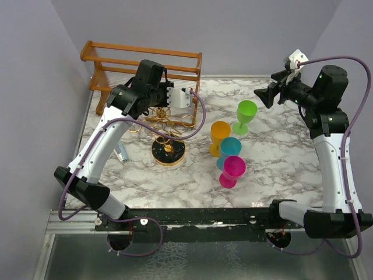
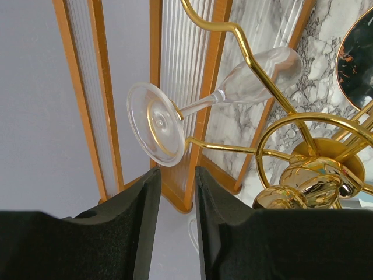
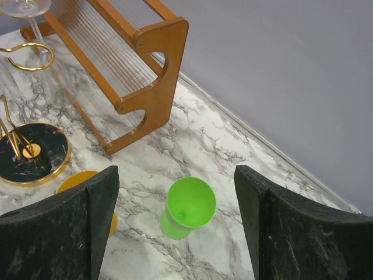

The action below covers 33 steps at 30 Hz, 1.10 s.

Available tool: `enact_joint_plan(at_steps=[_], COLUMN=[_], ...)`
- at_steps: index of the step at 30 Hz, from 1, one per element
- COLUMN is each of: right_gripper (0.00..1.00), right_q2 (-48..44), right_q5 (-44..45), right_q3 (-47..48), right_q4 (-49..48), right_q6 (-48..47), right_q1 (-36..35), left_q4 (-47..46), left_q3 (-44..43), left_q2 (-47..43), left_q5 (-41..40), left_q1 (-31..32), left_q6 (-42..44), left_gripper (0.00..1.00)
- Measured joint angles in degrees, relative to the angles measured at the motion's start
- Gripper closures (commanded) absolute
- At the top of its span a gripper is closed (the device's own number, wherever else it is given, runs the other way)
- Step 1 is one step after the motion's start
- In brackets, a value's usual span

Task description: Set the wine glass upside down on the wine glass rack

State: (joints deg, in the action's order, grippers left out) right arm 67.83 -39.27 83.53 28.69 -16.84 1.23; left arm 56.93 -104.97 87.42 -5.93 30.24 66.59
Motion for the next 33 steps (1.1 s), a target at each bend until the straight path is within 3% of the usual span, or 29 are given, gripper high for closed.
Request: enact_joint_plan(at_steps=[19, 23, 24, 26, 33], right_gripper=[0.2, 0.23, 0.23, 0.25, 0.3], right_q2=[-0.87, -0.39, 0.04, 0.87, 7.93], right_q5=[0.07, 1.36, 2.21, 3.82, 12.81], right_q3=[-0.26, -0.26, -0.26, -0.24, 0.0], right_q4=[0.15, 1.55, 2.1, 3.26, 8.66], right_q6=[-0.98, -3.21, -3.93, -4.7, -6.45], right_q1=[0.37, 0.37, 0.37, 0.37, -0.26], left_q4=[0.57, -3.04, -4.07, -7.65, -17.94], left_q3=[-2.95, -3.13, -3.1, -2.47, 1.38], left_q2=[-3.21, -5.29, -5.62, -6.51, -7.43], left_q5=[-6.86, -9.33, -10.05, -12.0, -17.99], left_q1=[0.0, 0.02, 0.0, 0.0, -0.02], left_q6=[0.7, -0.66, -1.18, -2.49, -6.75], left_gripper=[0.63, 0.43, 0.34, 0.04, 0.01])
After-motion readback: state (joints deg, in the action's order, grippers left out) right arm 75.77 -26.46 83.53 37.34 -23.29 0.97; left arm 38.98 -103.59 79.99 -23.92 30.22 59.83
